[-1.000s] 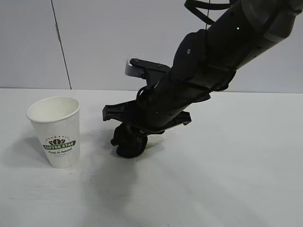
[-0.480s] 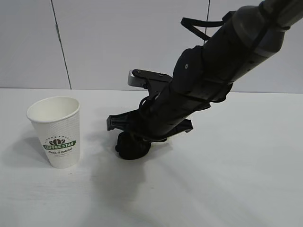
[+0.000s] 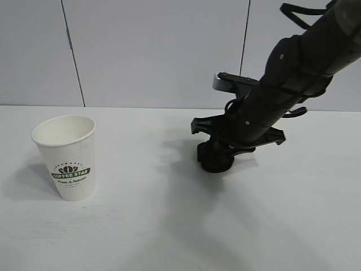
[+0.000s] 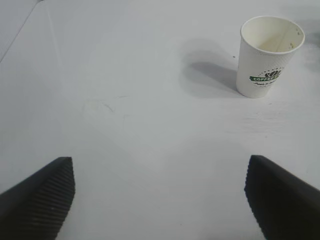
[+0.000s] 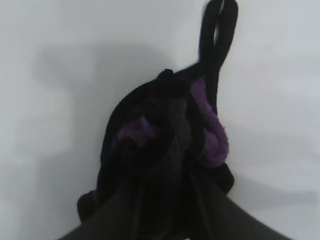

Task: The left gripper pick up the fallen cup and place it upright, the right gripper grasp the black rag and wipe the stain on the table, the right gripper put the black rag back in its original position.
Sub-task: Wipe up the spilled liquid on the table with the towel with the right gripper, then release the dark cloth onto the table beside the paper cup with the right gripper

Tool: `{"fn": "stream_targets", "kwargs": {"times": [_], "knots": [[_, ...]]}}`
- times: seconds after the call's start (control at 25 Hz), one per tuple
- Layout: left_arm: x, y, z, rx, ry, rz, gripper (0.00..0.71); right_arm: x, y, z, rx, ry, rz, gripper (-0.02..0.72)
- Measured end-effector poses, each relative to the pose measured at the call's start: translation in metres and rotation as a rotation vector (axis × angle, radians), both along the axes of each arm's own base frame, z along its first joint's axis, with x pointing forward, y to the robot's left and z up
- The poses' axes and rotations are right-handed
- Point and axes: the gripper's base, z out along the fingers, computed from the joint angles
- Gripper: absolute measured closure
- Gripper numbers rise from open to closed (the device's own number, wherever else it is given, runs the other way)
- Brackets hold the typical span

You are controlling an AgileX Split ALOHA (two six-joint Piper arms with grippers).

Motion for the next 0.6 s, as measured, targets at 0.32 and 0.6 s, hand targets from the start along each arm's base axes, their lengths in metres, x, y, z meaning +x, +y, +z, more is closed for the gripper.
{"fn": "stream_targets", "kwargs": {"times": [0.32, 0.6], "knots": [[0.0, 0.0, 0.0, 0.0, 0.0, 0.0, 0.046, -0.025, -0.009, 0.044, -0.129, 0.182, 0.166, 0.573], [0.0, 0.0, 0.0, 0.0, 0.0, 0.0, 0.046, -0.026, -0.015, 0.054, -0.175, 0.186, 0.124, 0.573]]}}
